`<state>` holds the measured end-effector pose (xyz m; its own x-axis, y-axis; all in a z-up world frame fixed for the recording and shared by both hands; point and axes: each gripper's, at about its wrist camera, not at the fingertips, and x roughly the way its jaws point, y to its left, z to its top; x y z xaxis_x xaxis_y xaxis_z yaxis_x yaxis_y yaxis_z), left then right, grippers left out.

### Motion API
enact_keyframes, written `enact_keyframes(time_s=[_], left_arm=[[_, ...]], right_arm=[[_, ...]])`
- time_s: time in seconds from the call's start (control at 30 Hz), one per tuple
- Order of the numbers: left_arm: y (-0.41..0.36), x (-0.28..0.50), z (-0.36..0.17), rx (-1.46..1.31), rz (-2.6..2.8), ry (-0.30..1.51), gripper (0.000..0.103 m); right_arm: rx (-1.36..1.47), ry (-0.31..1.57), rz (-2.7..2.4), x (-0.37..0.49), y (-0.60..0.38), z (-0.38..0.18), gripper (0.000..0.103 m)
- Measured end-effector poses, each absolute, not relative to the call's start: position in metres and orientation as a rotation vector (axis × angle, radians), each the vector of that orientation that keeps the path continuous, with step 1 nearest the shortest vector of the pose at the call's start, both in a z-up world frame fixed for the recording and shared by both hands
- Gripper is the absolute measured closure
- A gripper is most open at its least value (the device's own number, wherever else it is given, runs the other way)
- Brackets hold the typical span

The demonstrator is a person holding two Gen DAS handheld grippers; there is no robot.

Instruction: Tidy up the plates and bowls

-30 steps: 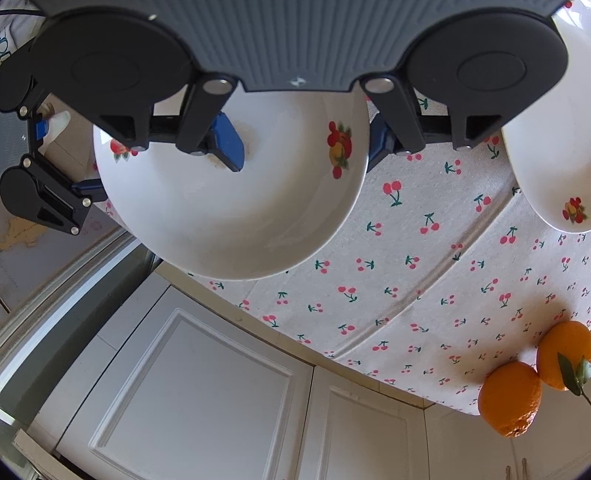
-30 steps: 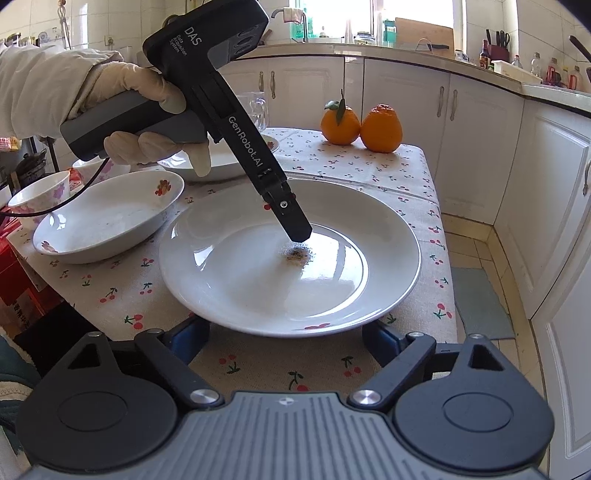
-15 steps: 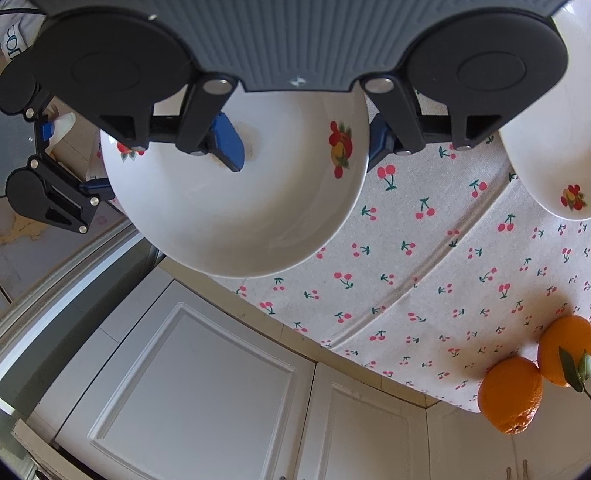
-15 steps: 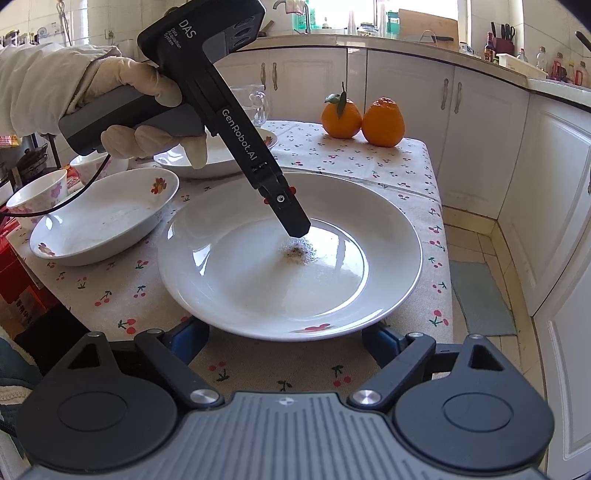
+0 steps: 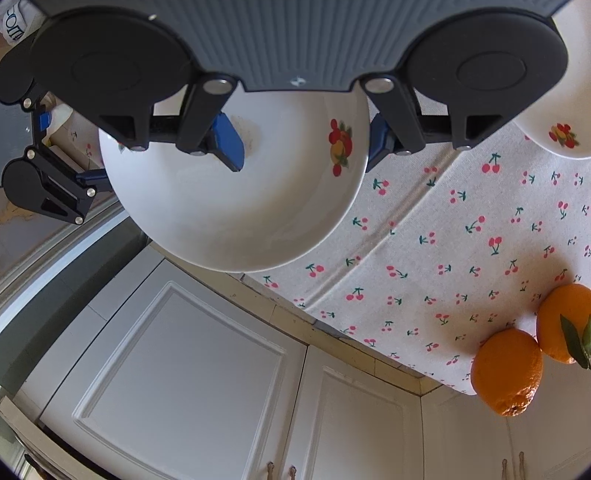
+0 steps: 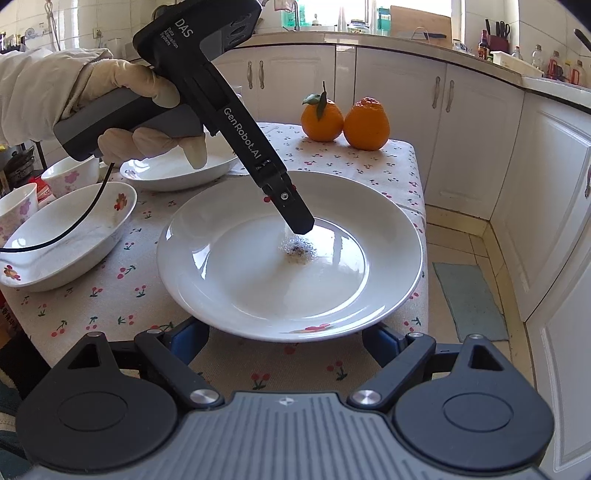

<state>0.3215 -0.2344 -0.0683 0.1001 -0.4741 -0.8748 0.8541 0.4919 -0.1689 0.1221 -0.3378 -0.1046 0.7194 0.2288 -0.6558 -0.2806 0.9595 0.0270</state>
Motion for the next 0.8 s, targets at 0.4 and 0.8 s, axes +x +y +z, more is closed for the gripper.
enact_keyframes(time_s=[0.4, 0.8], left_arm=[[-0.25, 0.349, -0.075, 0.419, -1.013, 1.06, 0.037], [-0.254, 0.36, -0.076, 0.406, -0.995, 1.043, 0.037]], right_arm=[[-0.06, 0.719, 0.251, 0.151, -0.351, -0.111, 0.01], [-0.055, 0.71, 0.224, 0.166, -0.355, -0.113, 0.01]])
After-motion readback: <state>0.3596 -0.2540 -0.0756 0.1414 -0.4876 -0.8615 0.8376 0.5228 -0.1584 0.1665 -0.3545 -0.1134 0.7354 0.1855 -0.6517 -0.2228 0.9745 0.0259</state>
